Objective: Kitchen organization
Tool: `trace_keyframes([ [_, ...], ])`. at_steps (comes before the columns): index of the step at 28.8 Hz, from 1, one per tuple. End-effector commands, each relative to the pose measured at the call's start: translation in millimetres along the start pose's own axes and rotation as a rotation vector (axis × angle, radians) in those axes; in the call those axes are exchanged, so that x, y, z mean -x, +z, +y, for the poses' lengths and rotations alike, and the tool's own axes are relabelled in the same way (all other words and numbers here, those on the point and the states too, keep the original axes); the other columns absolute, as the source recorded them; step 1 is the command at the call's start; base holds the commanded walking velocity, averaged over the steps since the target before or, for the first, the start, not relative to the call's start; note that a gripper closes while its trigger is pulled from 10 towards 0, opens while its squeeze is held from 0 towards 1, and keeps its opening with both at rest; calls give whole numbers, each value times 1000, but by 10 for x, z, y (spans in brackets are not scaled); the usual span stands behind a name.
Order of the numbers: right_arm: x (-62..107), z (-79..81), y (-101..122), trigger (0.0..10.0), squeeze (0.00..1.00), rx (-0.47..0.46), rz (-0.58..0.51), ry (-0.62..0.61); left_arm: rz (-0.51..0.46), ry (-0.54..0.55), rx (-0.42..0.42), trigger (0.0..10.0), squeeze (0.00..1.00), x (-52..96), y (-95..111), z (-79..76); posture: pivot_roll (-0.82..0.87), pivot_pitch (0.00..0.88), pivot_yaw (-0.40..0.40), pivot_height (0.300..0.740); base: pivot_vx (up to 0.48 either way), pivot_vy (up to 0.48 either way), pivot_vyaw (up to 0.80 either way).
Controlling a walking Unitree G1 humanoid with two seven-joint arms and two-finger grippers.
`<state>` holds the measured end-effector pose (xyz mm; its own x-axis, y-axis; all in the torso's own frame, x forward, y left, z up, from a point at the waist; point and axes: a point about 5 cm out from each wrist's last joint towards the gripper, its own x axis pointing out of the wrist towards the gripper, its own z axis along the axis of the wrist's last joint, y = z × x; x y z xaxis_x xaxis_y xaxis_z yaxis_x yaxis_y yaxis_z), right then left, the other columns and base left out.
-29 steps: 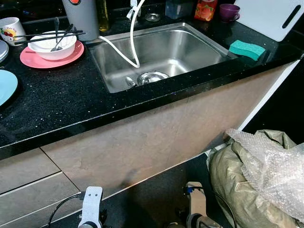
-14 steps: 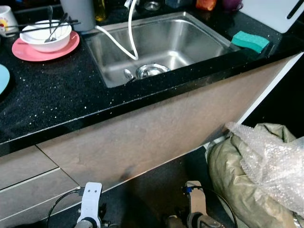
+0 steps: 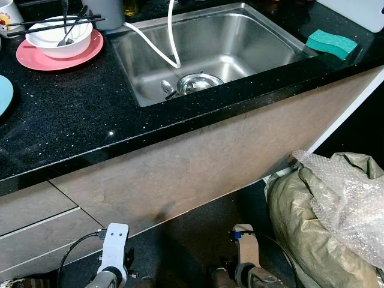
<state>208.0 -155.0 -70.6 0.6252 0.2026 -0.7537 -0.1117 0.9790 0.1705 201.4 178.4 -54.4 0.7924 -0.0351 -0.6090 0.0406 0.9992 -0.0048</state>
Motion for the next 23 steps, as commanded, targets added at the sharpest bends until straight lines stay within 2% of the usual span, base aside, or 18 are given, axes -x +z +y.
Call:
trace_keyframes([
  [1, 18, -39, -64, 10000, 0, -4, 22, -28, 43, -2, -4, 10000, 0, 27, -98, -5, 17, 219, -3, 740, 0, 0, 0],
  [9, 23, -76, -53, 10000, 0, 9, 24, -41, 56, 7, -7, 10000, 0, 7, -108, -46, 14, 190, -15, 740, 0, 0, 0],
  [23, 7, -49, -16, 10000, 0, 2, 7, -48, 68, 6, -5, 10000, 0, -12, -109, -53, 18, 162, -7, 740, 0, 0, 0],
])
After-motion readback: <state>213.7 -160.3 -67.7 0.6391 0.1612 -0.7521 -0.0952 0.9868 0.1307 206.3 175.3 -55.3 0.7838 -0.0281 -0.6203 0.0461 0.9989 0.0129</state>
